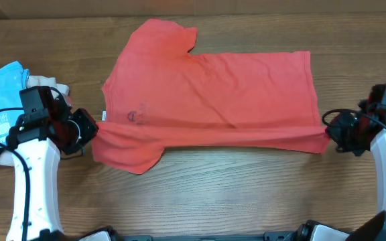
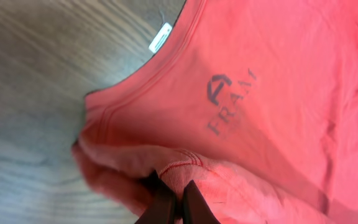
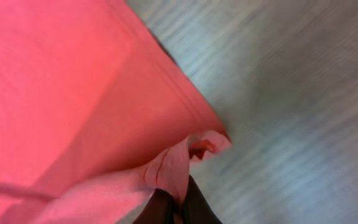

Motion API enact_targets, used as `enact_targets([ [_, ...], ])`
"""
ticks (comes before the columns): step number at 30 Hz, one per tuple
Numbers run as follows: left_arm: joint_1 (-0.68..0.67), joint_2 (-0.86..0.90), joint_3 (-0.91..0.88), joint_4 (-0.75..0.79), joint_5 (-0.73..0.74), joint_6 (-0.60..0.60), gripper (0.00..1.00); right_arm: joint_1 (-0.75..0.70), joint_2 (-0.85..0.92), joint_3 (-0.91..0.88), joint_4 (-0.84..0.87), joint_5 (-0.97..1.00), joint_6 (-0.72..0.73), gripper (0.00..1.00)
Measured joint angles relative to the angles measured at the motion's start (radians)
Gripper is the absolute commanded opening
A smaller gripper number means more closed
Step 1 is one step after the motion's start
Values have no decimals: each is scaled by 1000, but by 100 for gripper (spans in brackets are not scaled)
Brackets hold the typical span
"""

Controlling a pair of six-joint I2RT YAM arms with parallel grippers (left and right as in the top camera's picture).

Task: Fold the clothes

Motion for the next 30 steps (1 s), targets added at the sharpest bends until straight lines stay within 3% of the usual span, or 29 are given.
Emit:
enact_targets([
  [16, -59, 148, 0, 278, 4, -18, 4, 52, 90, -1, 276, -24, -4, 5],
  [30, -60, 277, 0, 455, -1, -24, 4, 52, 131, -1, 330, -28, -3, 5],
])
